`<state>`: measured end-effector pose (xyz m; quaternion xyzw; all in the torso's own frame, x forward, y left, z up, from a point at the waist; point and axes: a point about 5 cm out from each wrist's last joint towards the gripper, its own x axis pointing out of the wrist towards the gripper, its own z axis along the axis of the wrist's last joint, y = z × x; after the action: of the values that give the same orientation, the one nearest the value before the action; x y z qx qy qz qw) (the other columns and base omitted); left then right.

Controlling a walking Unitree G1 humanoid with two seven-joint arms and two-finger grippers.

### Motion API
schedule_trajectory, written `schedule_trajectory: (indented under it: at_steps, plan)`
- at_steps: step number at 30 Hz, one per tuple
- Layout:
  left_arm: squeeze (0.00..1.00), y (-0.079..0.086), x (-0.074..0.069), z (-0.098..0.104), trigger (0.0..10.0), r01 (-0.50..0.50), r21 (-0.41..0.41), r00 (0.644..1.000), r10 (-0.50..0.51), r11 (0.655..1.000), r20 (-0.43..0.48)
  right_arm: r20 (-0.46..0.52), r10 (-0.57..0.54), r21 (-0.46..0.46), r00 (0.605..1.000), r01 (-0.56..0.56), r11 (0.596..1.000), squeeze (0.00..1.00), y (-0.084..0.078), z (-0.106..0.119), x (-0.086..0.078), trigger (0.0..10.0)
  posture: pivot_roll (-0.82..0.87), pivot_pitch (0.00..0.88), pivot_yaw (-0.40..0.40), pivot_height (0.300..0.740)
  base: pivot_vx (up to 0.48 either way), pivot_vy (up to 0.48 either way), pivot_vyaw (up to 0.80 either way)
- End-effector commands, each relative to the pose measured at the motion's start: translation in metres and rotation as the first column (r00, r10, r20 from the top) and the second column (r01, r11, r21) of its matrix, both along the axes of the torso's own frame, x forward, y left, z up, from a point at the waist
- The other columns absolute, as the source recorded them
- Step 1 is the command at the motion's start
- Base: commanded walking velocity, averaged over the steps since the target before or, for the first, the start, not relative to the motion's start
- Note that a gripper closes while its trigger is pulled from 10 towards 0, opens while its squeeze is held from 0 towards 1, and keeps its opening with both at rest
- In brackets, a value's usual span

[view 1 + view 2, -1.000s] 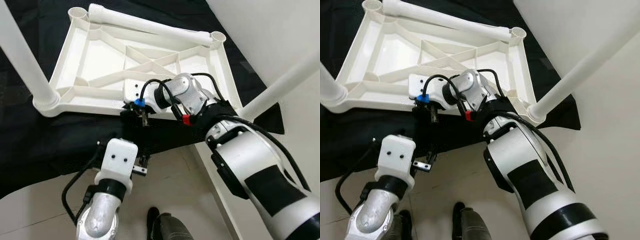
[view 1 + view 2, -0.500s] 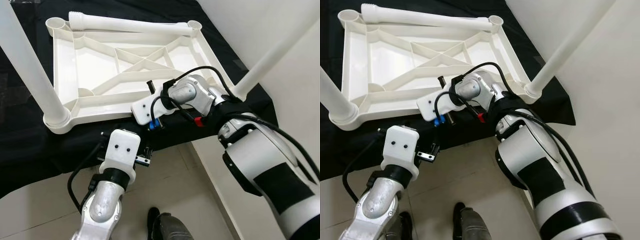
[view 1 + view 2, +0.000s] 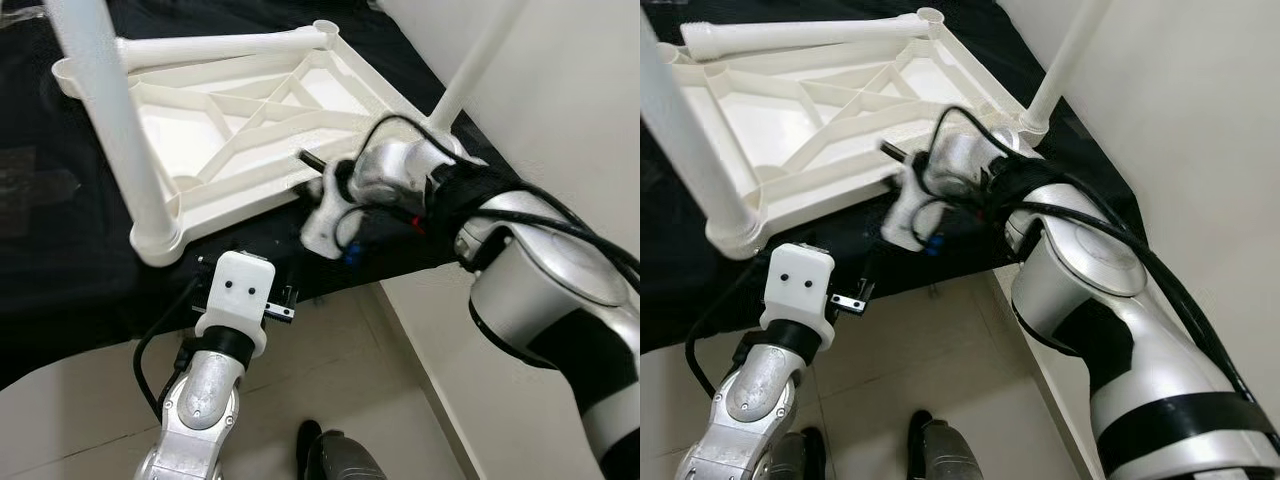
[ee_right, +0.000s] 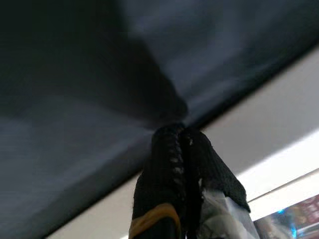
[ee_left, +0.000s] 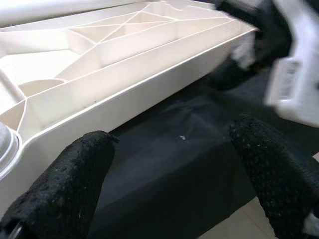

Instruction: Building children table

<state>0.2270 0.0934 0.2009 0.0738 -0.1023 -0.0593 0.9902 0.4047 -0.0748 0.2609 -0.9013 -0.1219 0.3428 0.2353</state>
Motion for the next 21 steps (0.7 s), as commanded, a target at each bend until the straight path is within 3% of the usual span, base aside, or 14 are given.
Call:
schedule_trajectory:
  at_steps: [1,3,4,5,7,8,11,12,13,16,17,19,20,21]
  plan:
    - [0.00,-0.004,0.001,-0.004,10.0,0.027,-0.004,1.000,-0.027,1.000,-0.015,0.020,-0.038,-0.007,0.999,0.038,0.999,0.00,-0.014,0.001,0.003,0.0,0.03,0.195,-0.175,0.740,0.000,0.000,0.00]
    - [0.00,-0.004,0.001,-0.004,10.0,0.027,-0.002,1.000,-0.027,1.000,-0.012,0.012,-0.045,0.009,0.999,0.045,0.999,0.00,-0.018,-0.002,0.003,0.0,0.03,0.194,-0.175,0.740,0.000,0.000,0.00]
    - [0.00,-0.004,0.002,-0.004,10.0,0.029,0.000,1.000,-0.029,1.000,-0.011,-0.021,-0.098,0.102,0.995,0.100,0.990,0.00,-0.020,-0.004,0.004,4.0,0.03,0.188,-0.169,0.740,0.000,0.000,0.00]
    - [0.00,-0.005,0.002,-0.004,10.0,0.033,0.003,0.999,-0.033,0.999,-0.007,-0.043,-0.135,0.155,0.990,0.140,0.978,0.00,-0.023,-0.006,0.005,10.0,0.03,0.185,-0.170,0.740,0.000,0.000,0.00]
    - [0.00,-0.005,0.003,-0.004,10.0,0.035,0.002,0.999,-0.035,0.999,-0.004,-0.161,-0.219,0.304,0.962,0.259,0.917,0.00,-0.024,-0.008,0.006,10.0,0.04,0.178,-0.171,0.740,0.000,0.000,0.00]
    - [0.00,-0.005,0.004,-0.004,10.0,0.037,0.005,0.999,-0.037,0.999,0.000,-0.344,-0.249,0.435,0.905,0.389,0.812,0.21,-0.024,-0.009,0.004,10.0,0.04,0.173,-0.169,0.740,0.000,0.000,0.00]
    - [0.00,-0.005,0.004,-0.004,10.0,0.039,0.007,0.999,-0.039,0.999,0.002,-0.466,-0.226,0.494,0.855,0.464,0.735,0.21,-0.023,-0.009,0.002,10.0,0.04,0.173,-0.169,0.740,0.000,0.000,0.00]
    - [0.00,-0.005,0.004,-0.004,10.0,0.036,0.005,0.999,-0.036,0.999,0.004,-0.579,-0.171,0.557,0.797,0.540,0.631,0.73,-0.023,-0.005,0.002,10.0,0.04,0.162,-0.165,0.740,0.000,0.000,0.00]
    - [0.00,-0.004,0.005,-0.005,10.0,0.036,0.007,0.999,-0.036,0.999,0.004,-0.644,-0.081,0.638,0.761,0.592,0.493,1.00,-0.023,0.003,0.003,10.0,0.03,0.156,-0.156,0.740,0.000,0.000,0.00]
    - [0.00,-0.004,0.005,-0.005,10.0,0.036,0.007,0.999,-0.036,0.999,0.004,-0.644,-0.081,0.638,0.761,0.592,0.493,1.00,-0.023,0.003,0.003,10.0,0.03,0.156,-0.156,0.740,0.000,0.000,0.00]
    - [0.00,-0.004,0.006,-0.006,10.0,0.035,0.008,0.999,-0.035,0.999,0.004,-0.670,-0.018,0.677,0.742,0.621,0.396,1.00,-0.023,0.009,0.004,10.0,0.03,0.156,-0.156,0.740,0.000,0.000,0.00]
    - [0.00,-0.004,0.008,-0.007,10.0,0.046,0.013,0.999,-0.046,0.999,0.007,-0.654,0.211,0.740,0.727,0.672,-0.021,1.00,-0.032,0.024,0.009,10.0,0.05,0.132,-0.135,0.740,0.000,0.000,0.00]
    - [0.00,-0.004,0.008,-0.007,10.0,0.046,0.013,0.999,-0.046,0.999,0.007,-0.654,0.211,0.740,0.727,0.672,-0.021,1.00,-0.032,0.024,0.009,10.0,0.05,0.132,-0.135,0.740,0.000,0.000,0.00]
    - [0.00,-0.005,0.009,-0.007,10.0,0.050,0.014,0.999,-0.050,0.999,0.008,-0.626,0.280,0.717,0.727,0.679,-0.159,1.00,-0.037,0.027,0.011,10.0,0.05,0.132,-0.135,0.740,0.000,0.000,0.00]
